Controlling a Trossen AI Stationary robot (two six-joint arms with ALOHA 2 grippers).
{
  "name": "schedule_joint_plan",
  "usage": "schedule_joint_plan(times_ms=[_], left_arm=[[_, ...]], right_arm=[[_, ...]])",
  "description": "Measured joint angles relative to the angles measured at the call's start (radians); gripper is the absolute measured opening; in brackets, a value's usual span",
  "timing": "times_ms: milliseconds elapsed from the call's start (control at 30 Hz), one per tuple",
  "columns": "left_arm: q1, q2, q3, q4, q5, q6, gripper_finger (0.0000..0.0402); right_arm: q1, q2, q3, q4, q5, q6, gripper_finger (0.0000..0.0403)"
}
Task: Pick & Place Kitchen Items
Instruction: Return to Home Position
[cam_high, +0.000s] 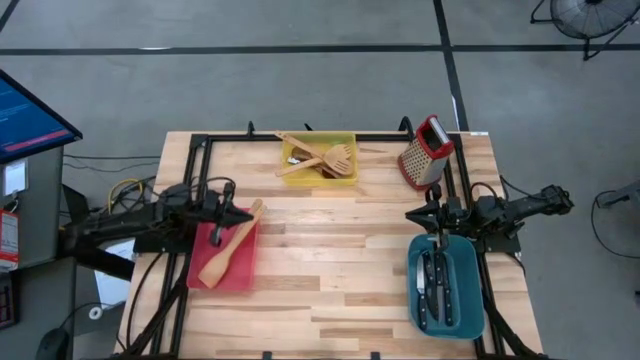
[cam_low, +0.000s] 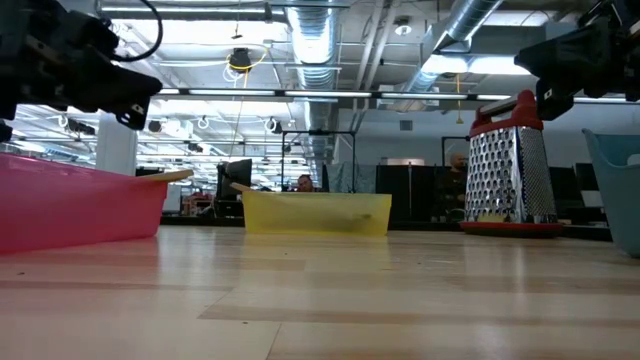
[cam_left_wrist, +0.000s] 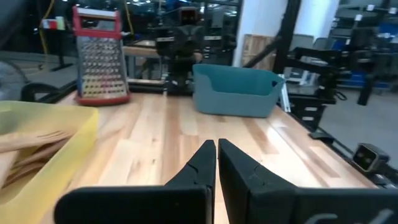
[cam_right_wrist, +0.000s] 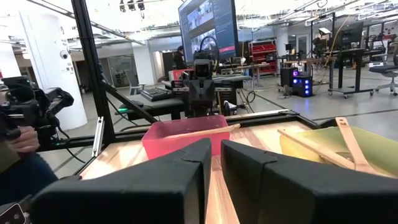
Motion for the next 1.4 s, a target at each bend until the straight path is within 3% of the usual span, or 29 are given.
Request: schedule_joint_plan(times_ms=[333, 767, 1000, 1400], left_arm=[[0.107, 0.01, 0.0, -0.001, -0.014, 0.019, 0.0002], [0.11, 0.03, -0.002, 0.011, -0.013, -0.033, 0.0003], [-0.035, -0.104, -0.002, 0.024, -0.049, -0.033, 0.0006], [-0.273, -0.105, -0.002, 0.1, -0.047, -0.033, 0.0006]], right_arm=[[0.0, 0.0, 0.0, 0.0, 0.0, 0.0, 0.0047], [0.0, 0.0, 0.0, -0.003, 0.0, 0.0, 0.0047], [0.0, 0.0, 0.0, -0.019, 0.0, 0.0, 0.0047], [0.0, 0.003, 0.0, -0.04, 0.0, 0.0, 0.0047]])
